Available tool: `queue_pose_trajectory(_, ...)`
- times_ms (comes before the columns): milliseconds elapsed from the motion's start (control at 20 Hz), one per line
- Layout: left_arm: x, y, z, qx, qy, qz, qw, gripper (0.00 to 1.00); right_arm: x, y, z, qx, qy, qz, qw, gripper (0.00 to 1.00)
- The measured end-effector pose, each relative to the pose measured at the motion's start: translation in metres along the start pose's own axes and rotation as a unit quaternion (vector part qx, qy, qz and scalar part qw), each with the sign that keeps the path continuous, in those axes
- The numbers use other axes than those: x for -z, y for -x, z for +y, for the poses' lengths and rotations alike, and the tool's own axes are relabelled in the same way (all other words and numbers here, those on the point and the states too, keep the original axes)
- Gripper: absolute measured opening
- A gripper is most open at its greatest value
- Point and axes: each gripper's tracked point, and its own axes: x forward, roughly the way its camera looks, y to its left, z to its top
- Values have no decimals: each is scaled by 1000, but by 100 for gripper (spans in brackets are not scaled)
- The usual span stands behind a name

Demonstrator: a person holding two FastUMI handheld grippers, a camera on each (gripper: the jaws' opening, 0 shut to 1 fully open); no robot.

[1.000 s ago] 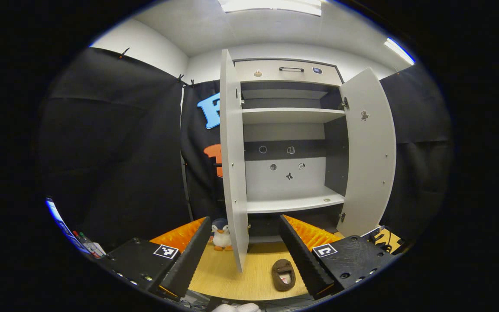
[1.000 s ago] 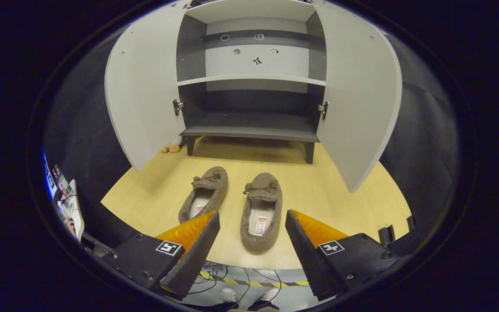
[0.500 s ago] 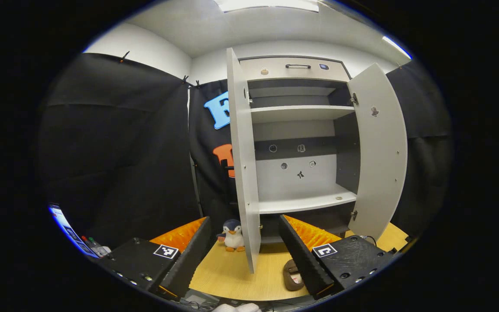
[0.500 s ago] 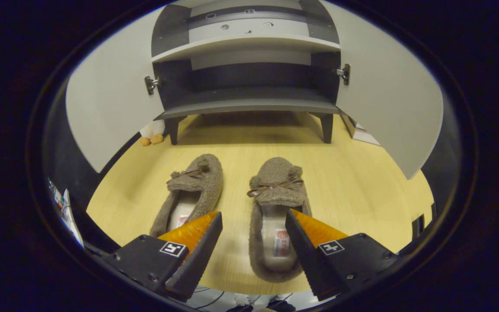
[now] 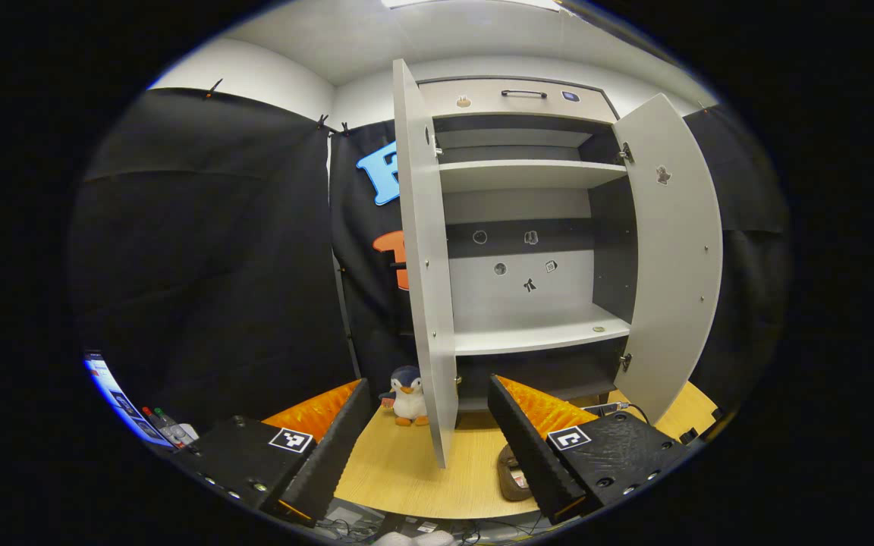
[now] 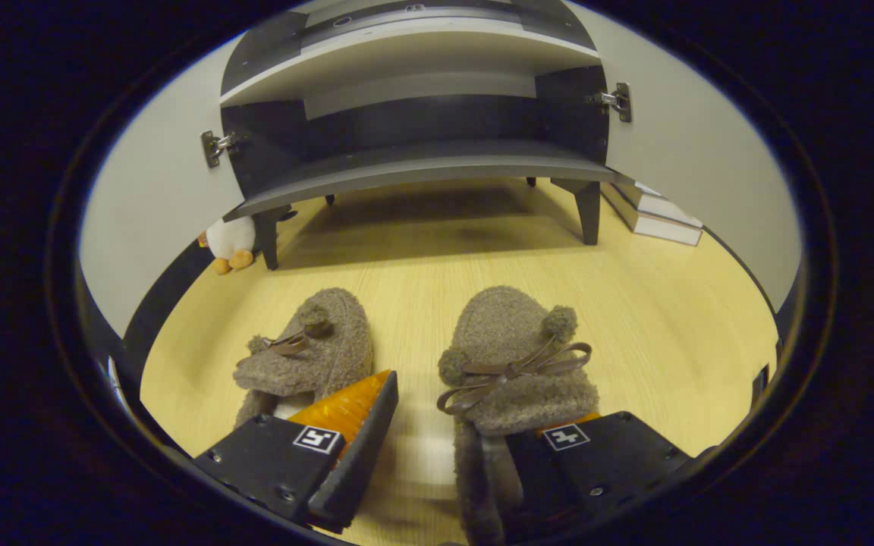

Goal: Grab one shoe with the right hand and put it into the shoe cabinet, grab the other shoe with the left hand and put it into the shoe cabinet; then close the right door with the right hand and the left door with the left hand.

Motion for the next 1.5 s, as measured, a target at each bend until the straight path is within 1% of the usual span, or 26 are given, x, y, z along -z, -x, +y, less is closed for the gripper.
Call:
queue_pose_trajectory(50, 2, 1, 0, 1, 1, 2, 1000, 96, -1, -3, -4, 5, -4, -2, 1000, 74)
queue_pose_trajectory(100, 3, 1, 1, 2, 0, 3, 1000, 96, -2, -3, -9, 12, -7, 0, 1000, 69)
queue_pose_trajectory(150, 2, 1, 1, 2, 0, 5, 1000, 96, -2, -5, -11, 9, -16, 2, 1000, 40)
queue_pose_trajectory(250, 0, 4, 4, 3, 4, -2, 1000, 96, -2, -6, -10, 2, -14, 11, 1000, 23)
queue_pose_trajectory(300, 1, 5, 5, 4, 7, -2, 1000, 96, 1, -1, -9, -6, -16, 22, 1000, 18)
queue_pose_trajectory(350, -2, 6, 4, 5, 8, -6, 1000, 96, 0, -1, -8, -7, -22, 29, 999, 10)
queue_pose_trajectory(450, -3, 8, 3, 9, 8, -9, 1000, 96, -5, 8, -10, -10, -31, 33, 999, 6)
queue_pose_trajectory(600, -5, 14, 5, 13, 3, -22, 1000, 96, -22, 34, -12, -14, -24, 13, 1000, 6)
queue_pose_trajectory(750, -1, 20, 9, 20, 3, -26, 999, 96, -50, 71, -7, -25, -18, -14, 999, 6)
queue_pose_trajectory(850, 3, 20, 10, 24, 0, -25, 999, 96, -72, 94, -5, -25, -7, -35, 999, 5)
queue_pose_trajectory(900, 5, 22, 9, 31, 6, -24, 999, 96, -85, 106, -5, -22, -1, -49, 999, 5)
queue_pose_trajectory(950, 3, 24, 8, 38, 14, -27, 999, 100, -97, 118, -5, -21, 3, -62, 998, 5)
queue_pose_trajectory(1000, 6, 27, 10, 41, 17, -23, 999, 96, -110, 130, -3, -22, 3, -74, 997, 5)
queue_pose_trajectory(1200, 9, 41, 15, 40, 18, -29, 999, 96, -166, 175, 6, -33, 8, -123, 992, 5)
queue_pose_trajectory(1350, 9, 41, 15, 39, 18, -33, 999, 96, -219, 202, 21, -44, 33, -159, 986, 5)
queue_pose_trajectory(1400, 9, 40, 15, 38, 20, -33, 999, 100, -239, 209, 26, -48, 38, -172, 983, 5)
queue_pose_trajectory(1450, 8, 40, 14, 37, 22, -35, 998, 100, -259, 215, 31, -50, 43, -184, 981, 6)
queue_pose_trajectory(1500, 7, 39, 15, 34, 24, -36, 998, 96, -278, 216, 32, -51, 50, -194, 978, 6)
